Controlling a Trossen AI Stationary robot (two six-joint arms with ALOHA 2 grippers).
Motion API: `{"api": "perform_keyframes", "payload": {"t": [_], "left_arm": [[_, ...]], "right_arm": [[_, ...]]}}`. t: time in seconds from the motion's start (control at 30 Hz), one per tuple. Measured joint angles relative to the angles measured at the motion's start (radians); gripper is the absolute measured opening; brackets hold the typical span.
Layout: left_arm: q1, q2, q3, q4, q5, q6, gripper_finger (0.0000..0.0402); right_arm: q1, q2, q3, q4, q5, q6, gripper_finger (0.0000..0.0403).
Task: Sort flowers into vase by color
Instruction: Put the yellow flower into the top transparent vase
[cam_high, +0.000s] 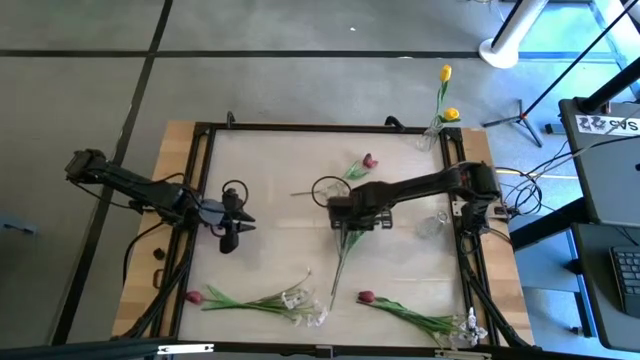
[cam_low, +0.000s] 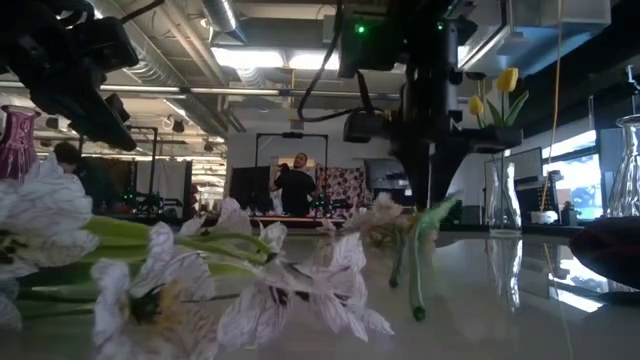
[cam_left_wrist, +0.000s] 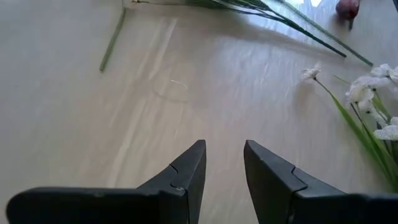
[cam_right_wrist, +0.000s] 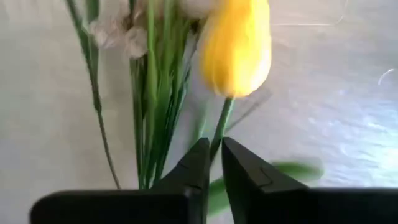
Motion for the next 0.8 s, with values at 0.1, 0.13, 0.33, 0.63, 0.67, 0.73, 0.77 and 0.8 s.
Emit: {"api": "perform_keyframes", "payload": {"t": [0.1,0.13,0.33,0.63,0.67,0.73,0.77,0.8], "left_arm": [[0.0,0.001,0.0,0.0,0.0,-0.015,0.0105],[0.0,0.001,0.0,0.0,0.001,-0.017,0.0105],[0.0,0.001,0.0,0.0,0.001,-0.026,0.0105],[0.0,0.001,0.0,0.005,-0.006,-0.011,0.0105],[0.0,0.001,0.0,0.005,-0.008,-0.008,0.0105],[0.0,0.001,0.0,0.007,-0.009,-0.014,0.0105],[0.0,0.001,0.0,0.01,-0.008,-0.019,0.0105],[0.0,0.001,0.0,0.014,-0.003,-0.023,0.0105]], "right_arm": [[0.003,-0.008,0.0,-0.01,-0.031,-0.017,0.0087],[0.009,-0.008,0.0,-0.003,-0.034,-0.006,0.0103],[0.094,-0.004,0.002,0.042,0.003,0.206,0.0188],[0.119,-0.002,-0.057,0.037,0.038,0.23,0.0176],[0.116,-0.002,-0.074,0.063,0.038,0.23,0.0169],[0.104,-0.002,-0.114,0.112,0.046,0.237,0.0156],[0.099,-0.002,-0.131,0.128,0.055,0.243,0.0151],[0.093,-0.002,-0.143,0.139,0.057,0.252,0.0144]]}}
